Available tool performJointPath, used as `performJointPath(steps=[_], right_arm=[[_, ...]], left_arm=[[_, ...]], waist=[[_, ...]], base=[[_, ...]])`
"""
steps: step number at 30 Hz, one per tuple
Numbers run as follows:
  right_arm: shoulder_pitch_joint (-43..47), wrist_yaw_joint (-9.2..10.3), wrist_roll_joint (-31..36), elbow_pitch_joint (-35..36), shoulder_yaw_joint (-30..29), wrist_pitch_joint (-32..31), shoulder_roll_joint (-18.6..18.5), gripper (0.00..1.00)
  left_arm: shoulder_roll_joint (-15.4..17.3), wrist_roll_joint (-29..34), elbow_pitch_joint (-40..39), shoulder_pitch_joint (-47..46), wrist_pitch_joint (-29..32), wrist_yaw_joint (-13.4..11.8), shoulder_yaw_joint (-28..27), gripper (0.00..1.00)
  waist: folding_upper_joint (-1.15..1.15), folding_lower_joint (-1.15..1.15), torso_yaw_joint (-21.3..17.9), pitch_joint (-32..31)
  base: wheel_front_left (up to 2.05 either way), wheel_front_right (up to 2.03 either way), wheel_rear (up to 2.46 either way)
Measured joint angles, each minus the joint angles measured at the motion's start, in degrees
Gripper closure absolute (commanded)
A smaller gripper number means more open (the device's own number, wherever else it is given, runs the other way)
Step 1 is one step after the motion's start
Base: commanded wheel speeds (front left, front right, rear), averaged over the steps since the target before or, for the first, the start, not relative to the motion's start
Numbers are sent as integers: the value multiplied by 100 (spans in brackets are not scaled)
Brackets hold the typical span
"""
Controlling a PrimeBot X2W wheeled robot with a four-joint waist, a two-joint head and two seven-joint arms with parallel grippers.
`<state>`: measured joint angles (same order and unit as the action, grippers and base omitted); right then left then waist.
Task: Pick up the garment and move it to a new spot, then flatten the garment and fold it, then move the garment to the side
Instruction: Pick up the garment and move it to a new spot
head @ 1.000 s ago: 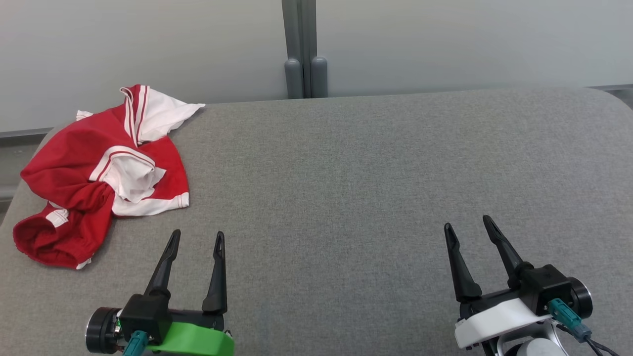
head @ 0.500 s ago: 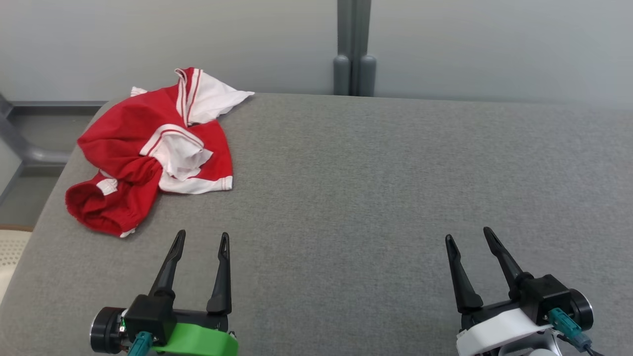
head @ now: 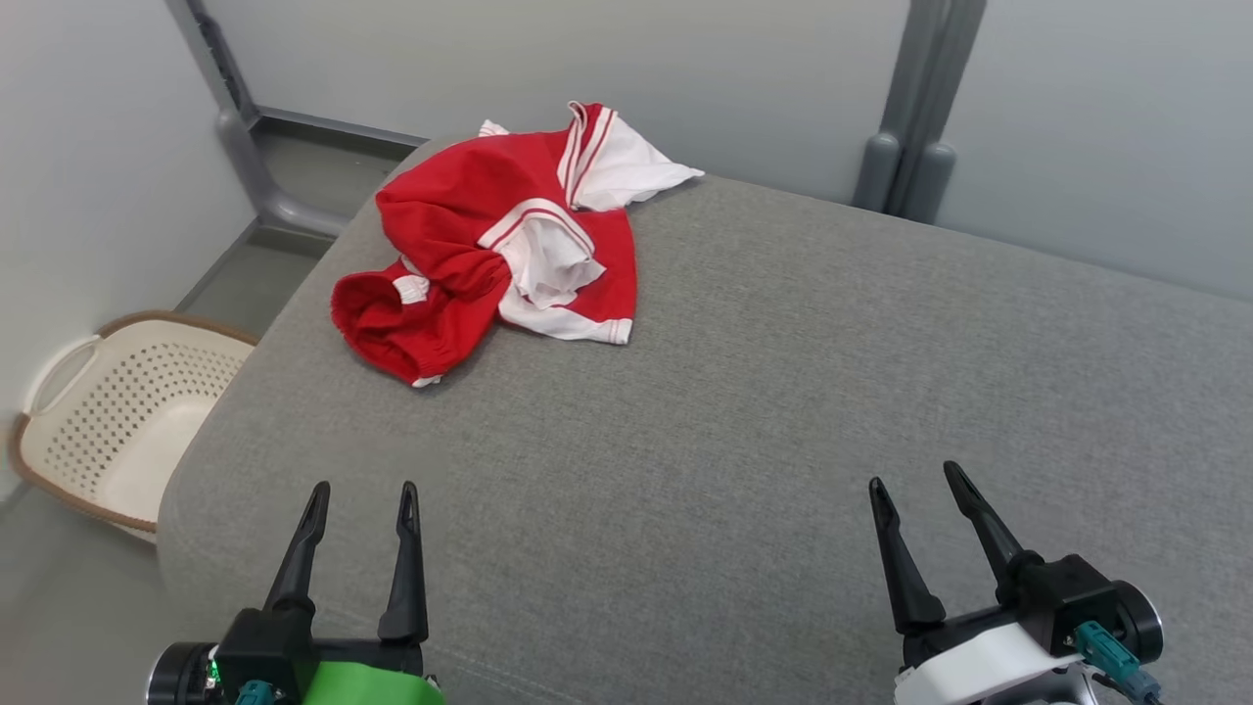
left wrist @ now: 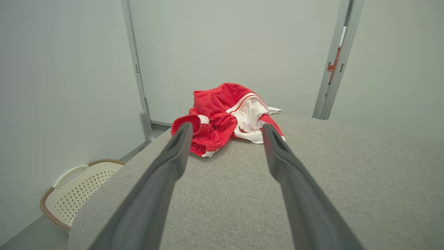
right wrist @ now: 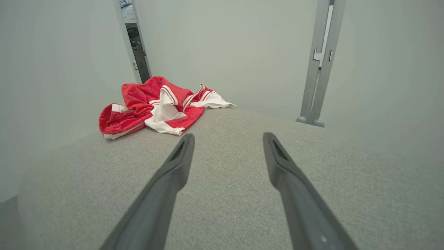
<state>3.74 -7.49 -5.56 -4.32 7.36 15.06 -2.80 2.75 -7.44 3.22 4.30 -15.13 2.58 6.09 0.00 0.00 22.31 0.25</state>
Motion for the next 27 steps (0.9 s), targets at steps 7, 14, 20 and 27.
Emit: performJointPath(steps=[7,14,20,27], right_arm=[[37,0,2,11,53,0,2,0],[73,0,29,18,52,0,2,0],[64,0,120,44,44,0,2,0],[-241,-1,345,66,3,0,5,0]], left_arm=[[0,2,-44,40,0,1,-32,0],[0,-14,-105,42,0,-19,-44,0],[0,-79,-180,31,0,-79,-42,0],[1,-324,-383,-448,-1,-142,-36,0]], waist=[[0,0,385,-34],[0,0,385,-8],[0,0,348,109],[0,0,275,508]], base=[[0,0,0],[0,0,0],[0,0,0],[0,0,0]])
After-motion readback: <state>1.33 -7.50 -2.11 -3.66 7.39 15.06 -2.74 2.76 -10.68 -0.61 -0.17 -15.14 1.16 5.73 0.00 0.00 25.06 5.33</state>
